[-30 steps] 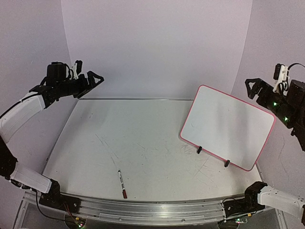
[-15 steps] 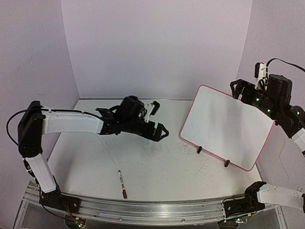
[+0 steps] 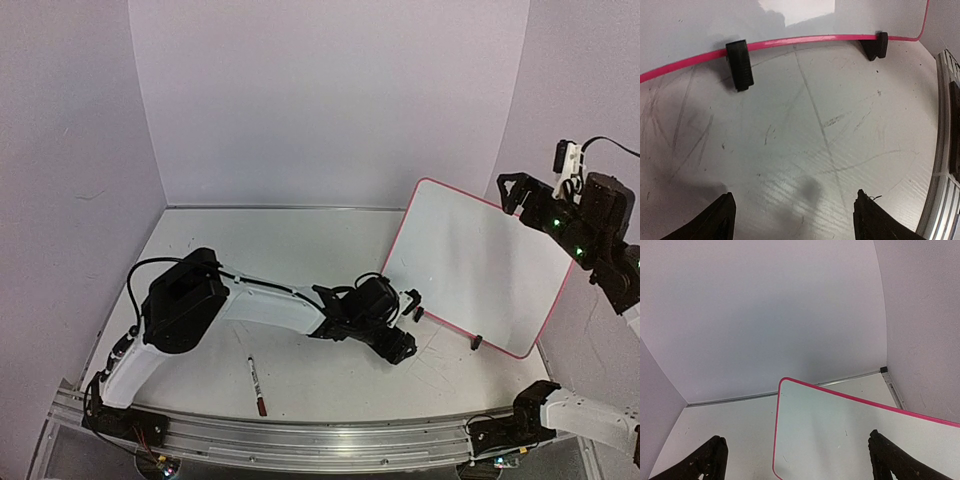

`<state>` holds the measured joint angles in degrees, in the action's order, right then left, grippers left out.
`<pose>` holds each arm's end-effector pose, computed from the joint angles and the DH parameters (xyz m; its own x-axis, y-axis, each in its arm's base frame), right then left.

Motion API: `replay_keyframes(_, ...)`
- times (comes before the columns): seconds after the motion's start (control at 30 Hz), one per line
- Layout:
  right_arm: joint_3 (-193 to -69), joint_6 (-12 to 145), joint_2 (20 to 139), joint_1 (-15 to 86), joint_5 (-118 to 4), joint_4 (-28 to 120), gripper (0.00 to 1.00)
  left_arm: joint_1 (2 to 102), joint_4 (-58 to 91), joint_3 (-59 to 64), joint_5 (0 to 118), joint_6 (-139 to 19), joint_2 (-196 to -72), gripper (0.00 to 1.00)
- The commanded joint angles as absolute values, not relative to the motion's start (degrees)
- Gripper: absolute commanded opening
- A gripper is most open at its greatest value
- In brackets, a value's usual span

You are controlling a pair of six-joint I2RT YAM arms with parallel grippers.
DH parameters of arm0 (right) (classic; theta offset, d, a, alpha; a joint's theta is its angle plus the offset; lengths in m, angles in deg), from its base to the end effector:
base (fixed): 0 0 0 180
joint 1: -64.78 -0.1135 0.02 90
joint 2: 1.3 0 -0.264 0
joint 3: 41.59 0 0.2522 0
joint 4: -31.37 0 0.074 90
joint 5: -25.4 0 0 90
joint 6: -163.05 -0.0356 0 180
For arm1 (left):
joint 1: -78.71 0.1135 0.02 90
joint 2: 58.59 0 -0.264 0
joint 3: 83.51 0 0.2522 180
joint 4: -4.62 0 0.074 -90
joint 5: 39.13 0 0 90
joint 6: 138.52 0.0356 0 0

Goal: Write a sentence on the whiteboard
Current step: Pick up the whiteboard stand from the corner of the board.

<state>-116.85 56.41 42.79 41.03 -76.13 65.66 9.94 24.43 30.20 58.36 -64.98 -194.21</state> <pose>0.1446 0.0559 0.4218 -0.1084 0.2588 -0.9598 -0.1888 0.9426 0.2755 0.1855 -0.4904 0.1313 -0.5030 0.5189 -0.6912 0.8518 0.4331 -0.2947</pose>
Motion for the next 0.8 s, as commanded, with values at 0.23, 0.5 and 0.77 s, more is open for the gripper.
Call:
replay_keyframes(0.23, -117.09, 56.10, 40.07, 41.25, -74.24, 63.48, 0.98, 9.12, 25.60, 52.44, 42.92, -61.18, -208.92, 0.63)
replay_keyframes(0.5, -116.35, 56.70, 39.33, 41.21, -75.42, 63.50, 0.98, 9.19, 25.29, 61.19, 37.25, -56.85, -215.25, 0.42)
replay_keyframes(0.77, -116.68, 56.97, 40.73, 41.22, -75.77, 63.44, 0.98, 9.21, 22.37, 62.18, 32.79, -53.26, -216.81, 0.27)
